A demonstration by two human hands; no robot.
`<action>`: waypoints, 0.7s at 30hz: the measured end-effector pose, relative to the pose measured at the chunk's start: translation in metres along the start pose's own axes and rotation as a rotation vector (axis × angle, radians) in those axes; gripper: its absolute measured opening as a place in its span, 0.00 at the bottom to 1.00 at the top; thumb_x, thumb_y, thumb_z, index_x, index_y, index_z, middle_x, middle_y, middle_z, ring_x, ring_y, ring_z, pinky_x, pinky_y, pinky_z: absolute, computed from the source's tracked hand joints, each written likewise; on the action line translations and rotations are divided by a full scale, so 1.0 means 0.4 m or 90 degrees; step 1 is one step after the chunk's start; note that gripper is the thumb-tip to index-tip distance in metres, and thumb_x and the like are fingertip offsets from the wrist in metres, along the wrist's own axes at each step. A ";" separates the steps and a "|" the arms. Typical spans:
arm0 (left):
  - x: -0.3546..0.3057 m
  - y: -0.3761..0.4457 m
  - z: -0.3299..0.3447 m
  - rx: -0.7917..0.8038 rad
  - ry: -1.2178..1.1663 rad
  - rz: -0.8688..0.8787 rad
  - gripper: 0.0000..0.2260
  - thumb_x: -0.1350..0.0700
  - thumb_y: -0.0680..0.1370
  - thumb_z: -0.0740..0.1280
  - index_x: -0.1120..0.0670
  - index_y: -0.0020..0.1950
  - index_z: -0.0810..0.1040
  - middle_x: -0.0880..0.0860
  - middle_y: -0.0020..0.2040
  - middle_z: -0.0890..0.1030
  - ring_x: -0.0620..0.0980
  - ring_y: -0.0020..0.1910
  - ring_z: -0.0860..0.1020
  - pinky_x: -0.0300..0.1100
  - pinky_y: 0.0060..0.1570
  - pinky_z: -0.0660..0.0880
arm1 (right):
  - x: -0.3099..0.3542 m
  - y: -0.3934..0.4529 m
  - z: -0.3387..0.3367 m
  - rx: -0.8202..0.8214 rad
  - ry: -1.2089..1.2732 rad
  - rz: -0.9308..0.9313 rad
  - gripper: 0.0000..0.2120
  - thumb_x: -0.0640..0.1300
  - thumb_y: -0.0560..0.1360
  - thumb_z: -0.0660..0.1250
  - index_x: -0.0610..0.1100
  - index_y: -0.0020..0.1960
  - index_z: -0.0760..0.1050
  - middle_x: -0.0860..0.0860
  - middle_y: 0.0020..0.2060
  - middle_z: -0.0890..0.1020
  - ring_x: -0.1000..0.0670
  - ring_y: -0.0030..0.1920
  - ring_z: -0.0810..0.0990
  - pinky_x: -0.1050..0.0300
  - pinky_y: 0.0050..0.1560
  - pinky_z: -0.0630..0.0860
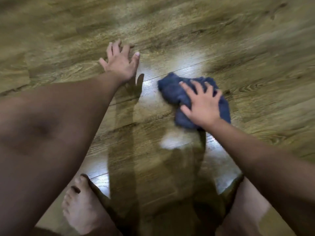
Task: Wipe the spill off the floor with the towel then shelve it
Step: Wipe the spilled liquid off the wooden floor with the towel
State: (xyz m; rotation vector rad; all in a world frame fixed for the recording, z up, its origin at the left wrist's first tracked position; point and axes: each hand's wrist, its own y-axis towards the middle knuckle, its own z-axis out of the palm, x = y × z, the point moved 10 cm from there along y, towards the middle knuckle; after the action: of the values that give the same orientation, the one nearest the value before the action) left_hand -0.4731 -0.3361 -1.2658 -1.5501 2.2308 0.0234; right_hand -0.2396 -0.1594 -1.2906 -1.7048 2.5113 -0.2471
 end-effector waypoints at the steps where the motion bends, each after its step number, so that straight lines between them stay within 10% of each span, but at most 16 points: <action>1: -0.007 0.003 0.006 0.003 -0.001 0.004 0.23 0.37 0.83 0.52 0.44 0.75 0.67 0.52 0.82 0.55 0.54 0.81 0.48 0.70 0.71 0.48 | -0.107 0.006 -0.002 0.004 0.017 0.095 0.36 0.63 0.73 0.62 0.60 0.78 0.55 0.47 0.75 0.65 0.33 0.71 0.64 0.29 0.66 0.61; 6: -0.004 -0.031 0.071 0.032 0.002 -0.013 0.22 0.37 0.83 0.53 0.43 0.75 0.66 0.52 0.82 0.55 0.54 0.81 0.48 0.69 0.72 0.48 | -0.574 -0.104 0.009 -0.002 0.141 0.546 0.34 0.63 0.76 0.58 0.57 0.79 0.53 0.43 0.77 0.60 0.30 0.75 0.57 0.26 0.71 0.53; 10: -0.009 -0.051 0.084 0.078 0.042 0.006 0.22 0.38 0.82 0.57 0.41 0.75 0.66 0.51 0.82 0.52 0.55 0.81 0.45 0.71 0.72 0.47 | -0.608 -0.199 0.022 -0.021 0.185 0.669 0.34 0.61 0.78 0.57 0.55 0.80 0.52 0.43 0.79 0.58 0.30 0.76 0.53 0.28 0.72 0.49; 21: -0.139 -0.093 0.166 0.172 0.054 0.123 0.26 0.39 0.79 0.66 0.36 0.76 0.62 0.47 0.83 0.49 0.51 0.82 0.43 0.74 0.70 0.46 | -0.013 -0.117 0.014 0.016 0.111 0.284 0.38 0.61 0.76 0.61 0.55 0.81 0.49 0.46 0.79 0.59 0.31 0.75 0.58 0.31 0.69 0.59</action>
State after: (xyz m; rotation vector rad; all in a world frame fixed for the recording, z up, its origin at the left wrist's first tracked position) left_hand -0.4015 -0.2841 -1.2987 -1.2115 2.3290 -0.2813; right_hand -0.1940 -0.1721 -1.2873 -1.1107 2.9112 -0.3970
